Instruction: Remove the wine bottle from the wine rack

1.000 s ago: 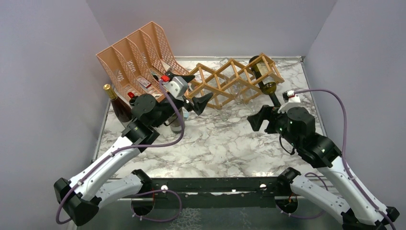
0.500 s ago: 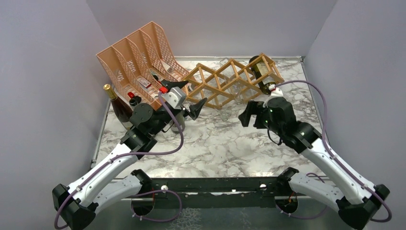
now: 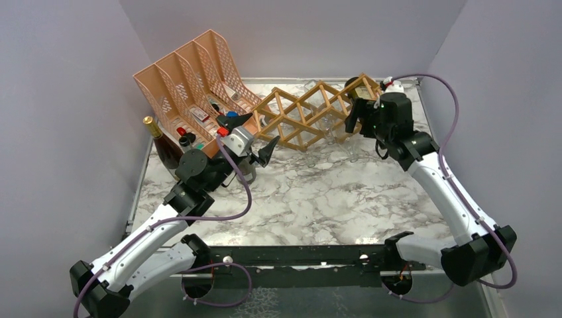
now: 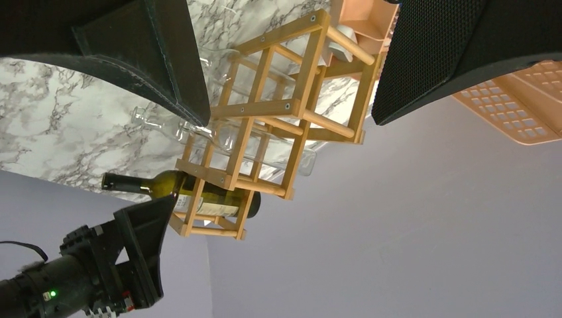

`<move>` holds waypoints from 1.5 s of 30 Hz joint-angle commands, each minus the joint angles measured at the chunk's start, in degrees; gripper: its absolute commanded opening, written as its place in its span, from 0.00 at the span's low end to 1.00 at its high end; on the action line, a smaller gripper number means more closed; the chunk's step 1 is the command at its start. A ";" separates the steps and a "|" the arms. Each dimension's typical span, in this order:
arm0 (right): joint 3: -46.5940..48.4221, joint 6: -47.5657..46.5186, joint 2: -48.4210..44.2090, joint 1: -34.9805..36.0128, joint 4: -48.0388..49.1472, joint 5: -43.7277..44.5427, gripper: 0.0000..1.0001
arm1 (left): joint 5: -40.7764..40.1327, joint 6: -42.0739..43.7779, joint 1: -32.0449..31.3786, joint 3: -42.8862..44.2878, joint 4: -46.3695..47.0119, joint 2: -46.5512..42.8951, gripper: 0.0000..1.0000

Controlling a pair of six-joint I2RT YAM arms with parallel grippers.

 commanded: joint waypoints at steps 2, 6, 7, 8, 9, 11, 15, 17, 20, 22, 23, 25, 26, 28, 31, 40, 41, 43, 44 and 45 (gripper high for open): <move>4.22 -1.33 3.86 -3.47 3.90 -11.79 0.99 | -1.71 0.46 0.02 -0.56 2.04 -1.47 0.99; 1.01 1.03 8.28 -3.47 8.47 -24.43 0.90 | -1.14 0.23 0.06 -0.66 2.08 -1.53 0.99; -0.04 1.55 9.44 -3.47 9.86 -26.64 0.89 | -1.13 0.35 0.02 -0.74 2.12 -1.50 0.99; -0.84 1.90 10.62 -3.47 10.92 -28.38 0.89 | -1.28 0.38 0.03 -0.74 2.12 -1.50 0.99; -1.37 2.13 11.81 -3.47 11.92 -29.32 0.87 | -1.29 0.43 0.04 -0.75 2.12 -1.43 0.99; -2.41 2.09 13.97 -3.47 14.14 -29.94 0.85 | -1.16 0.25 0.01 -0.66 2.12 -1.34 0.99; -4.70 2.71 15.48 -3.47 18.02 -27.61 0.82 | -0.44 0.12 0.02 -0.74 2.21 -1.32 0.99; -6.48 3.17 15.57 -3.50 20.05 -25.98 0.80 | -0.59 0.29 0.02 -0.75 2.24 -1.33 0.99; -8.39 3.50 16.43 -3.47 22.45 -24.46 0.78 | -0.86 0.51 0.02 -0.92 2.21 -1.29 0.99; -8.81 4.35 17.27 -3.47 23.17 -23.45 0.76 | -0.86 0.48 0.02 -0.91 2.28 -1.20 0.99; -8.86 4.44 17.56 -3.47 23.38 -23.26 0.75 | -0.75 0.46 0.02 -0.92 2.32 -1.11 0.99; -9.26 4.92 17.88 -3.47 24.53 -22.83 0.73 | -0.49 0.30 0.02 -0.93 2.30 -0.90 0.99; -9.63 5.36 17.98 -3.49 25.37 -22.64 0.71 | -0.44 0.24 0.03 -0.94 2.34 -0.71 0.99; -10.66 6.22 18.05 -3.47 27.57 -22.54 0.69 | -0.38 0.29 0.02 -0.93 2.30 -0.51 0.99; -11.71 6.93 18.75 -3.48 30.39 -22.81 0.66 | -0.48 0.48 0.02 -0.93 2.30 -0.45 0.99; -12.20 8.57 21.68 -3.47 33.70 -23.71 0.62 | -0.70 0.70 0.01 -1.01 2.40 -0.36 0.99; -12.38 8.72 22.04 -3.47 34.09 -23.80 0.61 | -0.70 0.71 -0.03 -1.01 2.32 -0.40 0.99; -12.56 8.99 22.47 -3.52 34.60 -23.52 0.60 | -0.69 0.68 0.02 -1.01 2.31 -0.43 0.99; -12.71 9.06 22.45 -3.48 34.90 -23.31 0.59 | -0.70 0.71 0.06 -1.08 2.30 -0.51 0.99; -12.89 9.14 22.50 -3.47 35.10 -22.96 0.58 | -0.70 0.72 0.02 -1.10 2.35 -0.53 0.99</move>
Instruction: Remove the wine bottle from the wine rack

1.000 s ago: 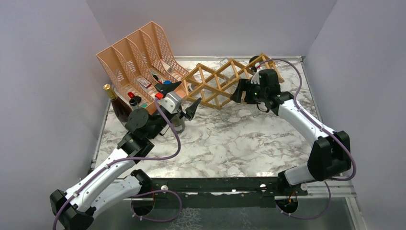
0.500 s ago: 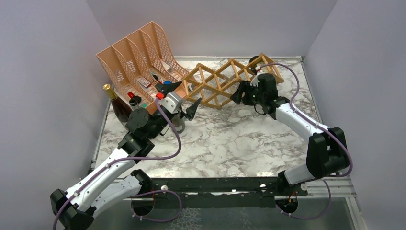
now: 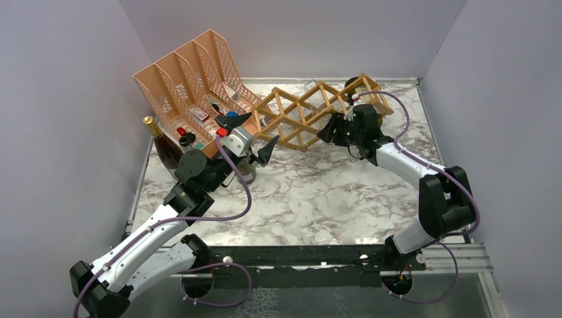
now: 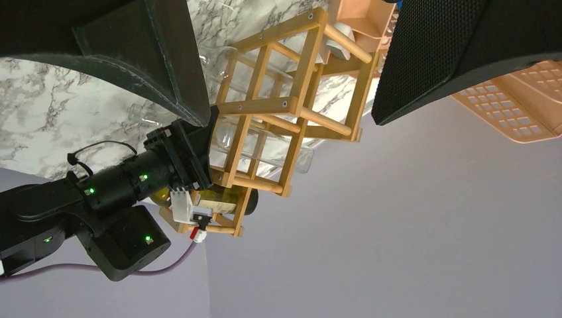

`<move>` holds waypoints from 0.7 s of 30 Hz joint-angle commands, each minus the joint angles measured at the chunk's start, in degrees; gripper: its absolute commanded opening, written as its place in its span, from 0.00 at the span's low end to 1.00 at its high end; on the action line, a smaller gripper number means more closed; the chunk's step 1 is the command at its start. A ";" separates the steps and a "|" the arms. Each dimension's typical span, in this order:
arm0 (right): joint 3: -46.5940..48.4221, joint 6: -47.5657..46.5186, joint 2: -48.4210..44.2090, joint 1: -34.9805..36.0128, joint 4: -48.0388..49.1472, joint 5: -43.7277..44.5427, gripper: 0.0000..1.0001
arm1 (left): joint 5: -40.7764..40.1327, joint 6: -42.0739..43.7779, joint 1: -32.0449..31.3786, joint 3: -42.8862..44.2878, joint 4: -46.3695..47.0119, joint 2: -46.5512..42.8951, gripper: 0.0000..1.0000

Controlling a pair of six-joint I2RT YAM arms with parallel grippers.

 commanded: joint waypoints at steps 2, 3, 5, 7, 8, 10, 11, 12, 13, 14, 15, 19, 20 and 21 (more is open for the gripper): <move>-1.41 1.32 0.72 -0.06 4.71 1.70 0.56 | -0.20 0.39 0.04 -0.66 1.55 -0.30 0.99; -1.60 1.46 0.72 -0.06 5.15 1.82 0.56 | -0.19 0.33 0.02 -0.68 1.52 -0.31 0.99; -1.57 1.68 0.82 -0.06 5.52 1.75 0.54 | -0.19 0.39 0.06 -0.69 1.55 -0.32 0.99; -1.59 1.78 0.95 -0.06 5.83 1.58 0.51 | -0.20 0.47 0.02 -0.69 1.52 -0.34 0.99; -1.54 1.82 1.14 -0.06 5.88 1.50 0.50 | -0.26 0.42 0.02 -0.69 1.52 -0.34 0.99; -1.49 1.75 1.20 -0.11 5.64 1.53 0.47 | -0.22 0.44 0.02 -0.69 1.51 -0.30 0.99; -1.60 1.79 1.02 -0.07 5.57 1.57 0.47 | -0.16 0.42 0.02 -0.69 1.53 -0.39 0.99; -1.85 1.82 0.78 -0.08 5.75 1.53 0.46 | -0.19 0.33 0.02 -0.69 1.51 -0.41 0.99; -2.22 1.87 0.65 -0.07 5.99 1.37 0.44 | -0.20 0.34 0.04 -0.69 1.56 -0.42 0.99; -2.36 1.96 0.46 -0.06 6.04 1.09 0.42 | -0.15 0.37 -0.01 -0.69 1.52 -0.43 0.99; -2.50 2.07 0.33 -0.06 6.11 0.79 0.40 | -0.12 0.38 -0.01 -0.69 1.51 -0.43 0.99; -3.72 2.52 -0.88 -0.07 6.81 -0.05 0.34 | -0.11 0.35 0.01 -0.69 1.56 -0.41 0.99; -4.08 2.57 -1.37 -0.08 6.92 -0.11 0.32 | -0.11 0.30 0.03 -0.69 1.52 -0.42 0.99; -4.40 2.64 -1.88 -0.07 7.15 -0.22 0.31 | -0.03 0.24 0.02 -0.69 1.56 -0.37 0.99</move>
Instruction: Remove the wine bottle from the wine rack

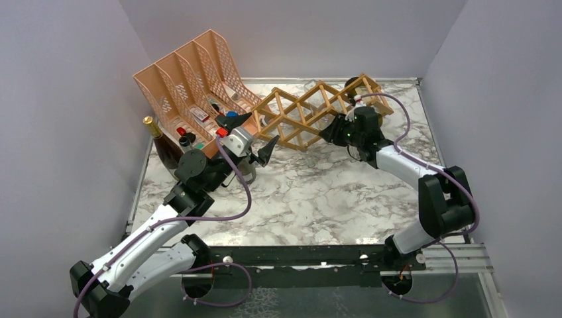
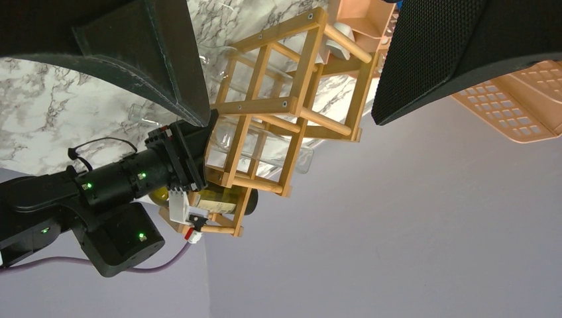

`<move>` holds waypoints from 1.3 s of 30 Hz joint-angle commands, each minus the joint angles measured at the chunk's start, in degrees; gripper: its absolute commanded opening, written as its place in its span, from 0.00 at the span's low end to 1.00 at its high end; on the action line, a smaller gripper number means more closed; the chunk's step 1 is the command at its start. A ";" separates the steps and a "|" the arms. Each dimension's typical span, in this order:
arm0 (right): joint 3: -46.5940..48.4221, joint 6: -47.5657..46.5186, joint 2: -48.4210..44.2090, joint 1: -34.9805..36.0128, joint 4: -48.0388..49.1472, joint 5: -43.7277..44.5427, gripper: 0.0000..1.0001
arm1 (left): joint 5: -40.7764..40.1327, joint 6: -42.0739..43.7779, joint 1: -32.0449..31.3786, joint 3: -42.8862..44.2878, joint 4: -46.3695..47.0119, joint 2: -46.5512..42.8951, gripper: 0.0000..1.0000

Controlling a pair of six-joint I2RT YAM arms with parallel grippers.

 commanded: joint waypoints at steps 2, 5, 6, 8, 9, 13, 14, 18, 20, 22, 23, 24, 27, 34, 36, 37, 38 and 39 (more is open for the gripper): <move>-2.75 0.50 -3.27 -0.06 2.04 -0.97 0.30 | -0.02 0.34 0.02 -0.76 1.56 -0.34 0.99; -4.19 -0.13 -5.44 -0.06 1.88 -1.19 0.27 | -0.01 0.27 0.04 -0.71 1.58 -0.26 0.99; -4.79 -0.32 -6.37 -0.06 1.57 -0.97 0.26 | -0.02 0.23 0.04 -0.77 1.56 -0.13 0.99; -6.08 -0.64 -8.27 -0.06 1.01 -0.64 0.25 | -0.01 0.22 0.02 -0.77 1.57 -0.16 0.99; -6.75 -0.82 -9.33 -0.06 0.86 -0.56 0.25 | -0.01 0.17 0.02 -0.77 1.58 -0.16 0.99; -8.97 -1.64 -13.64 -0.06 -0.96 -0.27 0.24 | 0.13 0.05 0.02 -0.77 1.58 0.01 0.99; -9.32 -1.82 -14.82 -0.06 -1.72 -0.19 0.24 | 0.15 0.04 0.02 -0.77 1.58 0.09 0.99; -10.12 -2.34 -19.24 -0.07 -5.37 -0.25 0.21 | 0.18 0.09 0.02 -0.77 1.62 0.30 0.99; -10.45 -2.46 -21.56 -0.06 -7.38 -0.30 0.21 | 0.24 0.06 0.02 -0.76 1.58 0.35 0.99; -10.80 -2.34 -23.73 -0.06 -9.25 -0.25 0.19 | 0.25 0.00 0.02 -0.77 1.58 0.36 0.99; -11.00 -2.18 -24.72 -0.06 -10.03 -0.33 0.18 | 0.29 -0.02 0.02 -0.77 1.58 0.39 0.99; -11.09 -2.07 -26.06 -0.06 -11.24 -0.42 0.17 | 0.37 -0.03 0.02 -0.77 1.58 0.41 0.99; -11.30 -1.65 -28.83 -0.06 -13.81 -0.66 0.14 | 0.65 -0.20 0.02 -0.82 1.58 0.54 0.99; -10.55 -2.09 -32.02 -0.06 -18.95 -0.81 0.04 | 0.86 -0.42 0.02 -0.77 1.60 0.55 0.99; -9.98 -2.44 -32.50 -0.06 -20.60 -0.65 0.01 | 0.86 -0.49 0.02 -0.77 1.58 0.57 0.99; -9.63 -2.50 -32.71 -0.06 -21.41 -0.56 0.01 | 0.86 -0.46 0.02 -0.75 1.62 0.59 0.99; -9.24 -2.60 -33.03 -0.06 -22.23 -0.39 0.01 | 0.86 -0.52 0.02 -0.77 1.61 0.60 0.99; -8.72 -2.74 -33.15 -0.06 -23.36 -0.30 0.01 | 0.88 -0.57 0.02 -0.77 1.58 0.62 0.99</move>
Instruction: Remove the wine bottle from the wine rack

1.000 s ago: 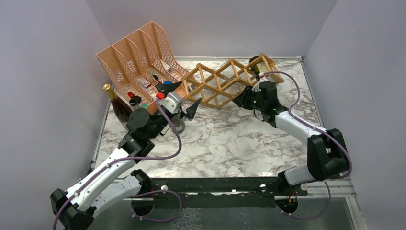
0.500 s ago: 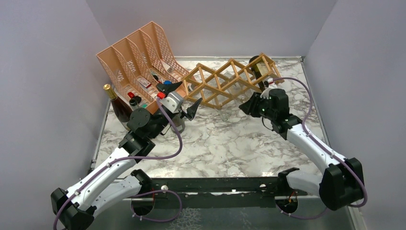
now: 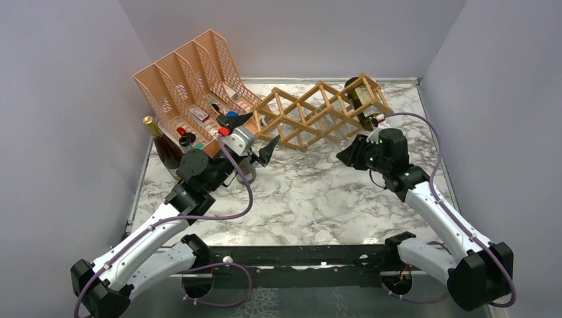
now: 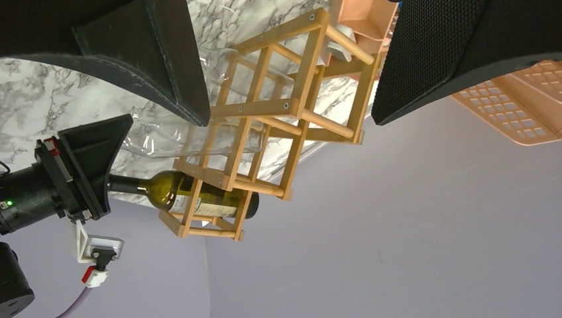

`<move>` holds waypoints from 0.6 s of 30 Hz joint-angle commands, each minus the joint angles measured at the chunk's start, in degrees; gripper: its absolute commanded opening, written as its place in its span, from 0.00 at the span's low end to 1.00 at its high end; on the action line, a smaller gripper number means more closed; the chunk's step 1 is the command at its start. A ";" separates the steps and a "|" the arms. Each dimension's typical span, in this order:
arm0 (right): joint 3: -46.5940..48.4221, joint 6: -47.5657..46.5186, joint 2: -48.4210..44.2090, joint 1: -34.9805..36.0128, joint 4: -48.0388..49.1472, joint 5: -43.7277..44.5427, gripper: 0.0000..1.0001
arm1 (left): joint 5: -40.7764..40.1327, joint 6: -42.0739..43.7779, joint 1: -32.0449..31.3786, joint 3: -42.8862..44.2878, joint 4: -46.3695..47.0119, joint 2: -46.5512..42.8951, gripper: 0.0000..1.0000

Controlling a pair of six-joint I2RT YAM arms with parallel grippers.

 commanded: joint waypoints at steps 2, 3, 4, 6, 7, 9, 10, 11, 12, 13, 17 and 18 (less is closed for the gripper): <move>3.94 -1.32 -2.19 0.15 -5.77 -0.48 0.01 | 0.90 -0.54 0.02 -0.77 1.61 0.05 0.99; 4.47 -1.42 -2.28 0.15 -7.01 -0.40 0.01 | 0.93 -0.54 0.04 -0.77 1.60 0.12 0.99; 5.05 -1.49 -2.41 0.15 -8.04 -0.45 0.01 | 0.98 -0.56 0.02 -0.77 1.58 0.14 0.99; 6.26 -1.66 -2.55 0.15 -10.58 -0.56 0.01 | 1.05 -0.62 -0.03 -0.77 1.60 0.19 0.99; 6.87 -1.77 -2.71 0.15 -12.03 -0.55 0.01 | 1.13 -0.69 -0.03 -0.77 1.58 0.22 0.99; 8.22 -1.84 -3.13 0.15 -14.95 0.06 0.01 | 1.14 -0.69 -0.06 -0.77 1.59 0.24 0.99; 9.17 -1.86 -3.46 0.15 -16.55 0.59 0.01 | 1.14 -0.74 -0.12 -0.71 1.58 0.31 0.99; 9.86 -1.88 -3.89 0.15 -17.97 0.89 0.01 | 1.19 -0.85 -0.12 -0.69 1.58 0.32 0.99; 10.69 -2.11 -4.24 0.15 -19.31 1.01 0.01 | 1.29 -0.83 -0.08 -0.69 1.67 0.34 0.99; 11.39 -2.41 -4.58 0.15 -20.70 1.10 0.01 | 1.44 -0.92 -0.07 -0.69 1.63 0.38 0.99; 15.26 -3.11 -4.51 0.15 -27.10 1.44 0.01 | 1.80 -1.16 -0.07 -0.69 1.59 0.67 0.99; 16.40 -3.31 -4.04 0.15 -29.24 1.54 0.01 | 1.94 -1.28 -0.07 -0.69 1.58 0.82 0.99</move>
